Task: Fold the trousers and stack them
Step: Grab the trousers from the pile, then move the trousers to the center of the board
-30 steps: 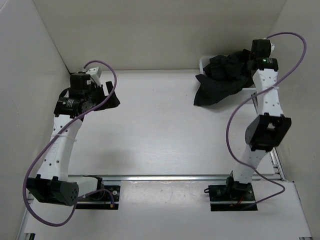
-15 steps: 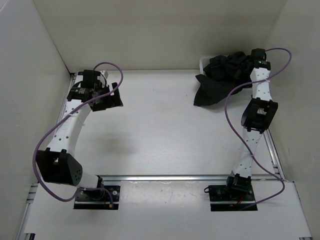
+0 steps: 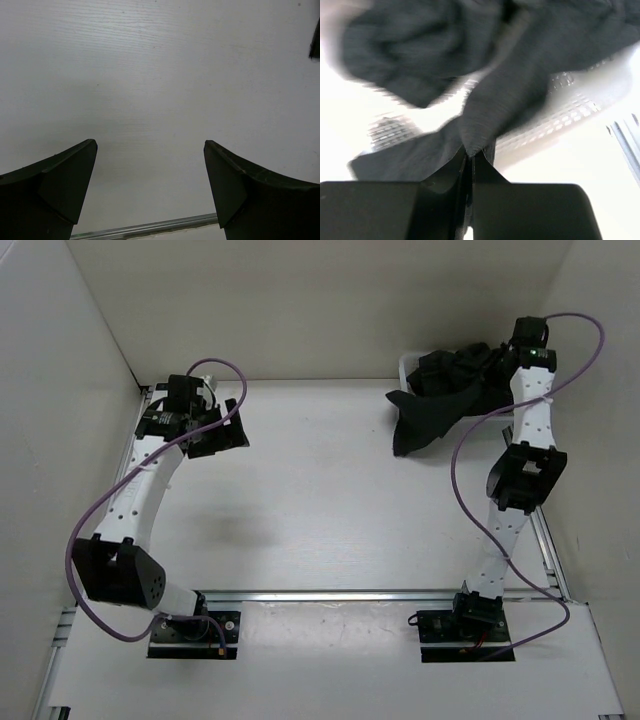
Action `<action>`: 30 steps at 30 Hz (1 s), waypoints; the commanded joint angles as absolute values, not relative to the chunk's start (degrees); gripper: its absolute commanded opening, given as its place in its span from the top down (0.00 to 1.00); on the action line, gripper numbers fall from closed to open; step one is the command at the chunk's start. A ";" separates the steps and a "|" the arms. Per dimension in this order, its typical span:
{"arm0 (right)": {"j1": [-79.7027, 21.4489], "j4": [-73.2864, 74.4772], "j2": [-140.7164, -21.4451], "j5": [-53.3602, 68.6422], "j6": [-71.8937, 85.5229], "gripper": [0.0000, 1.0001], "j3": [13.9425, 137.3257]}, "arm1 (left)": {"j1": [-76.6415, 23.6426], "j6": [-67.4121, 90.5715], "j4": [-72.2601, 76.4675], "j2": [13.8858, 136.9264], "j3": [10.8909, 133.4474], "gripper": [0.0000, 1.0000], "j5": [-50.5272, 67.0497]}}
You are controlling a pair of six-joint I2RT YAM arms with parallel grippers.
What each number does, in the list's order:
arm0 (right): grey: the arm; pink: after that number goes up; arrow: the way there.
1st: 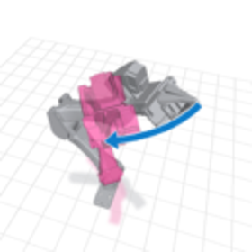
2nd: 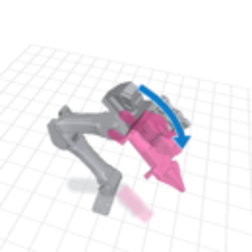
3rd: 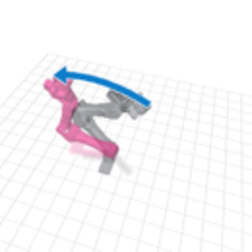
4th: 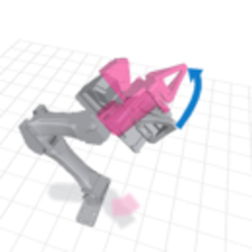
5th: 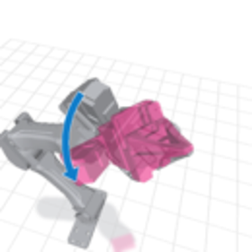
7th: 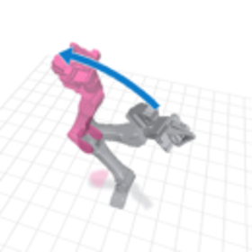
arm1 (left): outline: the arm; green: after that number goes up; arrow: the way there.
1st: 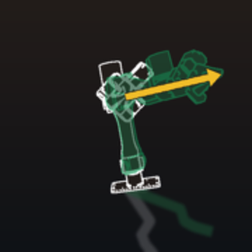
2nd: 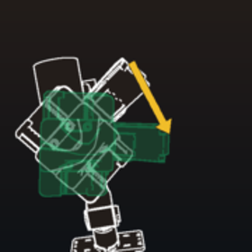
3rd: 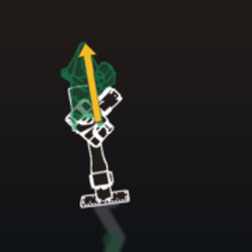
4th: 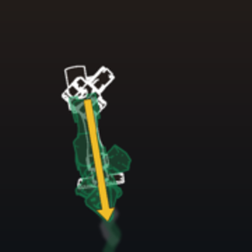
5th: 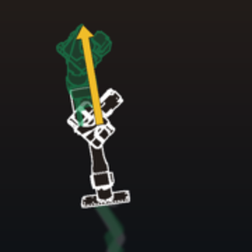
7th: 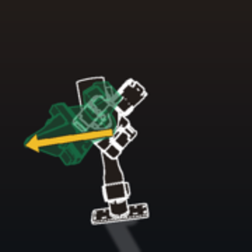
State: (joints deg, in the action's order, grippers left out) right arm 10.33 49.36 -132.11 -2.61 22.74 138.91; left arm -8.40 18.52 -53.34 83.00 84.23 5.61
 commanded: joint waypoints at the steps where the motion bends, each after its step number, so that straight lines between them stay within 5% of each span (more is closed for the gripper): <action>1: 7.22 43.51 -114.54 2.19 21.28 1.00 145.97 | -8.79 19.78 -52.38 77.70 85.69 0.00 7.90; 6: 0.02 38.94 -99.80 15.71 19.95 1.00 151.44 | -8.79 21.44 -52.38 73.40 86.31 0.00 8.53; 13: -25.98 38.23 -78.86 8.37 16.35 1.00 122.48 | -8.79 23.99 -54.05 66.80 86.83 0.00 6.68; 17: -37.25 39.28 -72.69 1.59 19.68 0.60 100.23 | -8.79 24.52 -57.21 65.57 91.05 0.00 6.06; 20: -40.33 44.45 -70.15 -2.09 20.83 0.17 92.74 | -8.79 24.52 -59.50 64.96 92.37 0.00 7.38; 22: -40.87 46.75 -68.39 -10.14 22.57 0.11 89.41 | -8.79 24.52 -59.50 64.26 90.98 0.00 8.08; 23: -40.87 47.45 -66.20 -12.63 23.20 0.11 88.34 | -8.79 24.00 -60.02 64.25 89.92 0.00 8.09; 24: -39.91 48.59 -65.05 -14.74 23.90 0.27 87.20 | -8.79 23.99 -60.03 63.64 88.69 0.00 8.87; 25: -37.81 48.60 -64.08 -16.16 25.30 0.47 86.14 | -10.09 23.30 -60.03 63.63 87.55 0.00 10.18; 26: -36.49 50.17 -62.51 -19.04 26.27 0.85 84.22 | -11.06 23.29 -60.03 63.63 84.58 0.00 10.80; 28: -33.50 50.71 -61.88 -19.69 26.98 1.00 82.28 | -13.70 23.81 -59.25 63.63 80.97 0.02 11.42; 30: -28.93 51.76 -62.83 -18.90 26.98 0.99 80.78 | -18.79 27.06 -57.66 62.85 73.96 0.02 11.43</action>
